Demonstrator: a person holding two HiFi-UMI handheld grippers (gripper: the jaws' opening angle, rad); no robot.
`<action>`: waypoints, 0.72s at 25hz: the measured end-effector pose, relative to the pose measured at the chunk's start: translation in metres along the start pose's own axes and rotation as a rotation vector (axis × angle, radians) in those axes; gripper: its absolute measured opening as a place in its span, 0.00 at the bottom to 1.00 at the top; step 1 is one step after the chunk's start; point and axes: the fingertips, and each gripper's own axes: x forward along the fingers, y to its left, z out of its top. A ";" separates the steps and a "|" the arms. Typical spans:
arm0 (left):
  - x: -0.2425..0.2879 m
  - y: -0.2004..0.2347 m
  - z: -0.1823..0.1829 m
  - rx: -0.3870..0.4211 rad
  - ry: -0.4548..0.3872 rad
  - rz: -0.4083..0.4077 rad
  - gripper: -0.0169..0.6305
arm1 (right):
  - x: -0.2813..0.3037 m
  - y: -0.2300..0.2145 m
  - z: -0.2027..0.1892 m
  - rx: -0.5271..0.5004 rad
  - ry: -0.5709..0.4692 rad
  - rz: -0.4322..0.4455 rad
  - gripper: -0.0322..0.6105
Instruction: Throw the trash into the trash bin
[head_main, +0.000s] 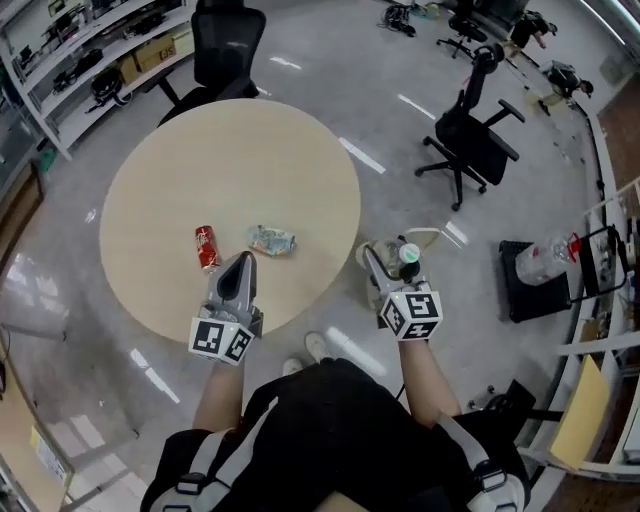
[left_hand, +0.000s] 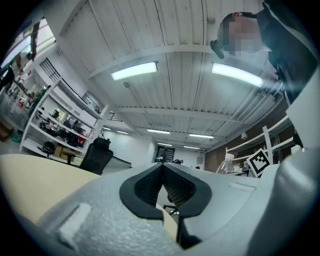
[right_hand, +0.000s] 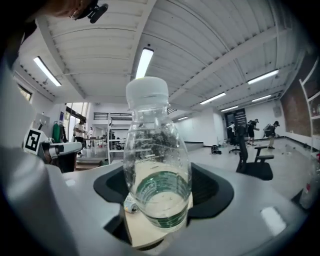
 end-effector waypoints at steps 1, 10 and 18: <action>0.006 -0.008 -0.007 -0.012 0.010 -0.031 0.03 | -0.010 -0.008 -0.001 0.008 -0.001 -0.030 0.57; 0.053 -0.078 -0.043 -0.073 0.058 -0.235 0.03 | -0.078 -0.066 -0.004 0.025 -0.034 -0.190 0.57; 0.099 -0.165 -0.047 -0.023 0.023 -0.303 0.03 | -0.134 -0.151 0.003 0.018 -0.097 -0.225 0.57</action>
